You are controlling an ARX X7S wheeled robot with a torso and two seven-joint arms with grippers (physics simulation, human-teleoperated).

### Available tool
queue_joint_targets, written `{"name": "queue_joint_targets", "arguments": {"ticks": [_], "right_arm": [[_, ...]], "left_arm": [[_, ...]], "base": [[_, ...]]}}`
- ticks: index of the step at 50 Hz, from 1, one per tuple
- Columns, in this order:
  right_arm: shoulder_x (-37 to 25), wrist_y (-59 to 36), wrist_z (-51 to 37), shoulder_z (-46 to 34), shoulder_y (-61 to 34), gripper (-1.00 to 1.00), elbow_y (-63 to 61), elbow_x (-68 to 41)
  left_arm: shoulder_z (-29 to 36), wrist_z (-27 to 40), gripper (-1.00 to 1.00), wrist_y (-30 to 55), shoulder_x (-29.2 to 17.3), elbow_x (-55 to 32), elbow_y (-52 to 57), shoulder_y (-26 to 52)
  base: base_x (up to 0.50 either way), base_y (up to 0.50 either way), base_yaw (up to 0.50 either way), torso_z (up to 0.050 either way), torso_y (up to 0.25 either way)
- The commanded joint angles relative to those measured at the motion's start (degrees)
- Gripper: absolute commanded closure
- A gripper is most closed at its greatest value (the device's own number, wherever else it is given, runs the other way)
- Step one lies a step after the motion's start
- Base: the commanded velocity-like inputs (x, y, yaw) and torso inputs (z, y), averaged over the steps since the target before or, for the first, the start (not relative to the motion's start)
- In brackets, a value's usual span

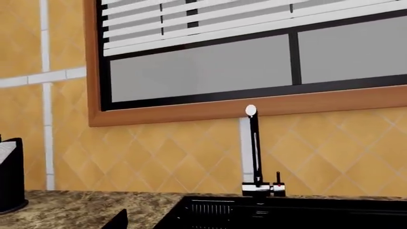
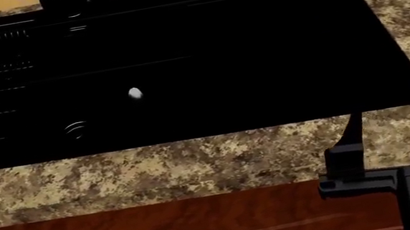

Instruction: Turn the sink spout to the right.

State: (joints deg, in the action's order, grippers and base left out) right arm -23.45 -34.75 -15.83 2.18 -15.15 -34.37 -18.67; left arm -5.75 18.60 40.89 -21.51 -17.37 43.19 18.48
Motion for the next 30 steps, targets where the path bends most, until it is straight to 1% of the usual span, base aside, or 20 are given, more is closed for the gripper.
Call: {"name": "queue_joint_targets", "arguments": {"ticks": [1, 18, 30], "right_arm": [[-0.2, 0.3, 0.0, 0.2, 0.5, -1.0, -0.1, -0.3], [-0.3, 0.8, -0.1, 0.2, 1.0, -1.0, 0.0, -0.4], [-0.3, 1.7, 0.0, 0.1, 1.6, -1.0, 0.3, -0.5]], "left_arm": [[0.4, 0.2, -1.0, -0.3, -0.2, 0.1, -0.3, 0.3], [0.4, 0.6, -1.0, 0.5, -0.5, -0.4, 0.2, 0.8], [0.6, 0.7, -1.0, 0.5, -0.7, -0.6, 0.1, 1.0]], "base": [[0.02, 0.35, 0.0, 0.0, 0.0], [0.03, 0.35, 0.0, 0.0, 0.0], [0.11, 0.33, 0.0, 0.0, 0.0]]}}
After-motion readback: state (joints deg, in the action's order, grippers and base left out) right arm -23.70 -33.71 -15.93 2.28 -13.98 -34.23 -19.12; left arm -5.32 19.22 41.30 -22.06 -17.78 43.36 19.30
